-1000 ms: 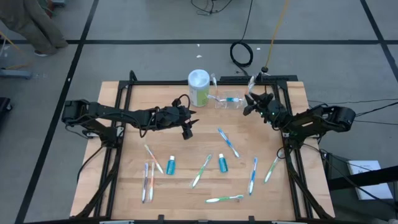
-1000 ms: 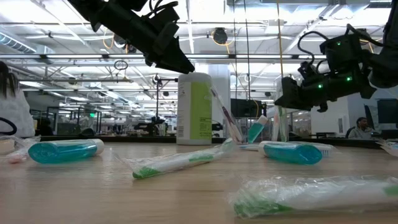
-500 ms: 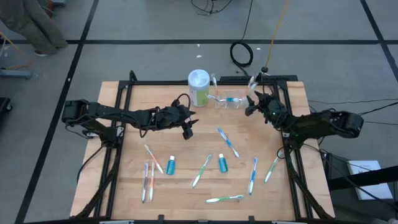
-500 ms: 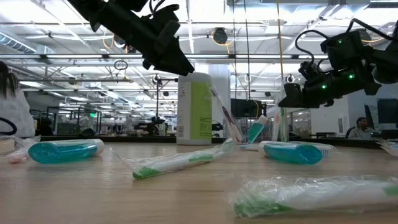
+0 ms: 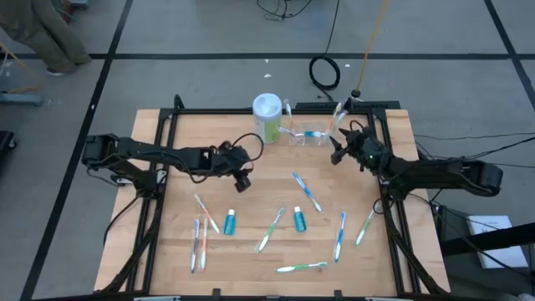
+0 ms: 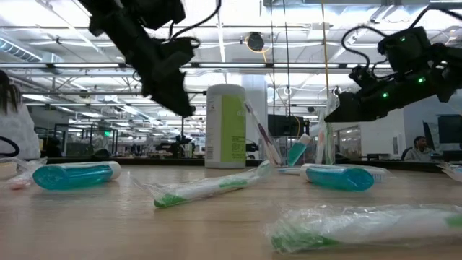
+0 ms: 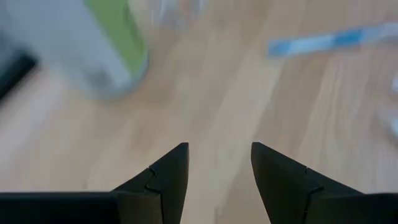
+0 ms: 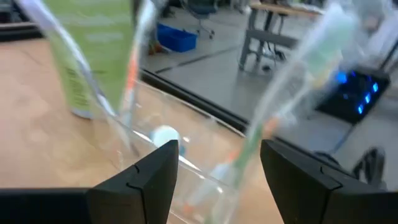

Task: Pick & Place toothbrushing station
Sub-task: Put the orange toothbrush into the transparent organizer

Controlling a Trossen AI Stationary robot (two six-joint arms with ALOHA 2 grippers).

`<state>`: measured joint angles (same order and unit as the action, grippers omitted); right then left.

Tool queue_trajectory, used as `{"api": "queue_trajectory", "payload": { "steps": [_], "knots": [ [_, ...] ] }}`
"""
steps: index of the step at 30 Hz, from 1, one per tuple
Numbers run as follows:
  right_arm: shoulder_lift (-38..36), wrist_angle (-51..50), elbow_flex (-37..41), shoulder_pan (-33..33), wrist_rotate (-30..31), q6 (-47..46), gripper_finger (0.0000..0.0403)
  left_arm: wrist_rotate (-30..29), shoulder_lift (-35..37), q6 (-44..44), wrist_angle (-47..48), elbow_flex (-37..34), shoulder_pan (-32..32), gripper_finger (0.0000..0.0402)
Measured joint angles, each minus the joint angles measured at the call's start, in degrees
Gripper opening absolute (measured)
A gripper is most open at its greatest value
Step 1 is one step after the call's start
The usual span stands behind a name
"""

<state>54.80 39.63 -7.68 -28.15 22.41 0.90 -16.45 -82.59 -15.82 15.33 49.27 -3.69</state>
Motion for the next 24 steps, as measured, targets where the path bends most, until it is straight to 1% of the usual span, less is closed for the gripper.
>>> {"api": "queue_trajectory", "payload": {
  "steps": [2, 5, 7, 9, 11, 13, 16, 22, 24],
  "knots": [
    [-1.4, -0.2, 0.0, 1.6, 0.9, 1.1, 0.022, 1.9, 0.7, -5.2, 4.4, 0.0, -0.3, 0.0177],
    [-3.2, -1.2, -0.1, 4.0, 4.7, 3.8, 0.0218, 4.8, 2.3, -12.2, 14.3, 0.0, -0.9, 0.0177],
    [-4.4, -2.9, -0.1, 5.3, 7.4, 5.0, 0.0216, 8.4, 3.3, -15.5, 21.0, 0.0, -0.9, 0.0177],
    [-5.1, -3.8, -0.1, 6.3, 7.9, 5.0, 0.0215, 12.5, 3.6, -19.2, 28.2, 0.0, -0.6, 0.0177],
    [-6.2, -4.7, -0.1, 6.8, 7.7, 4.2, 0.0215, 14.9, 3.6, -24.8, 34.9, 0.0, 0.4, 0.0177],
    [-6.9, -4.5, -0.1, 7.0, 7.8, 3.1, 0.0216, 15.0, 3.6, -31.1, 40.1, 0.0, 2.3, 0.0177],
    [-7.9, -4.4, -0.1, 7.1, 7.8, 1.5, 0.0216, 15.1, 3.5, -40.6, 45.1, 0.0, 5.6, 0.0177],
    [-8.5, -4.9, -0.1, 7.0, 7.6, 0.6, 0.0215, 14.1, 3.5, -54.5, 49.2, -0.1, 13.0, 0.0177],
    [-8.5, -5.0, -0.1, 7.2, 7.6, 0.4, 0.0215, 13.3, 3.5, -58.1, 48.8, -1.5, 14.7, 0.0177]
  ]
}}
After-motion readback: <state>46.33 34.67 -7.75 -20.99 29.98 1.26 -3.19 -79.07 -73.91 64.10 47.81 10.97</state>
